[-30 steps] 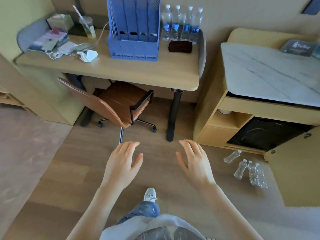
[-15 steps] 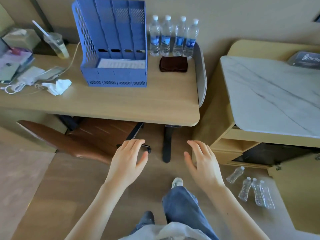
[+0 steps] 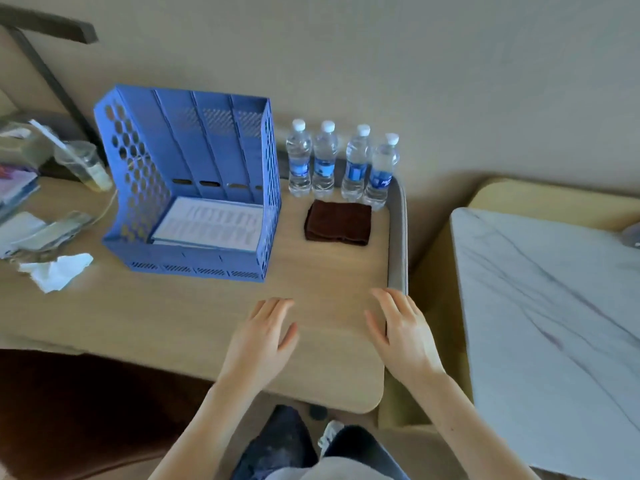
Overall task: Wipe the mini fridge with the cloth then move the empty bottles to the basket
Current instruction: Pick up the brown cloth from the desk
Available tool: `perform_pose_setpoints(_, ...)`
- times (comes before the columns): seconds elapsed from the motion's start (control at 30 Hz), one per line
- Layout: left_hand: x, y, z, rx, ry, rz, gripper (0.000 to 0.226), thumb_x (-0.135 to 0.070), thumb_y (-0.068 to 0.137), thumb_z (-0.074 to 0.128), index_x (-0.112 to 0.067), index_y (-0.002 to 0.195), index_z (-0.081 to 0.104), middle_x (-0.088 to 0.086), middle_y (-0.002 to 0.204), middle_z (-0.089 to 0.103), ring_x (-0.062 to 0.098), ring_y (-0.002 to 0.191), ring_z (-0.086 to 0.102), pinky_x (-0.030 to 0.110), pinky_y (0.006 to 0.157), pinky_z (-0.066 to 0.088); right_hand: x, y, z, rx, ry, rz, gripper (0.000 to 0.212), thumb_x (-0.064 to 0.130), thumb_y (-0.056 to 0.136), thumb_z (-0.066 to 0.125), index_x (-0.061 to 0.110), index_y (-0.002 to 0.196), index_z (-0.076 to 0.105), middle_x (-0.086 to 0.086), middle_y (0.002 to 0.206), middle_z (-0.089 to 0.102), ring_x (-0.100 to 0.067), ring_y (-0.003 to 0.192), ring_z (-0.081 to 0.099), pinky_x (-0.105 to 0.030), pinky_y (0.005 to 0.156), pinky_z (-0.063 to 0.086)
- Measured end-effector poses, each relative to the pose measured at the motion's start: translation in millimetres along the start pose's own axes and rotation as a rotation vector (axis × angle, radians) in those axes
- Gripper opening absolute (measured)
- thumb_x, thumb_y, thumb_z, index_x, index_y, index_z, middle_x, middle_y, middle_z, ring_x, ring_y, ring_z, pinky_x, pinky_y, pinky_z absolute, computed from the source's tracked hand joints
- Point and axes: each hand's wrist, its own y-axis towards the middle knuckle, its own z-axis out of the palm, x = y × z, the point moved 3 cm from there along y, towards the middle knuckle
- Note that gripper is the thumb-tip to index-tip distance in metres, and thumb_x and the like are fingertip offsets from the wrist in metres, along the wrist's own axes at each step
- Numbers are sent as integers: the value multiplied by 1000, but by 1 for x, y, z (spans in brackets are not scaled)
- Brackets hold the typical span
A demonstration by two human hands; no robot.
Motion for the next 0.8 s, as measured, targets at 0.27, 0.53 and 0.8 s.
perform_pose_setpoints(0.27, 2, 122, 21, 29, 5, 49, 32, -24, 92, 61, -12, 122, 61, 0, 113, 65, 24, 106, 59, 34, 84, 48, -27, 104, 26, 56, -3, 17, 27, 23, 96, 61, 13, 122, 60, -6, 117, 63, -27, 107, 60, -40, 87, 55)
perform_pose_setpoints(0.53, 23, 212, 56, 92, -61, 102, 31, -24, 93, 57, -10, 121, 60, 3, 113, 64, 26, 105, 60, 42, 85, 52, -69, 204, 86, 186, -19, 249, 44, 31, 102, 50, 13, 142, 49, -7, 136, 56, -26, 126, 49, -38, 98, 48)
perform_pose_setpoints(0.8, 44, 255, 87, 109, -94, 47, 31, -22, 90, 62, -11, 118, 62, 1, 111, 66, 22, 102, 62, 36, 83, 53, -113, 262, 151, 420, -249, 342, 57, 42, 105, 38, 29, 158, 20, -20, 151, 34, -36, 132, 39, -45, 104, 43)
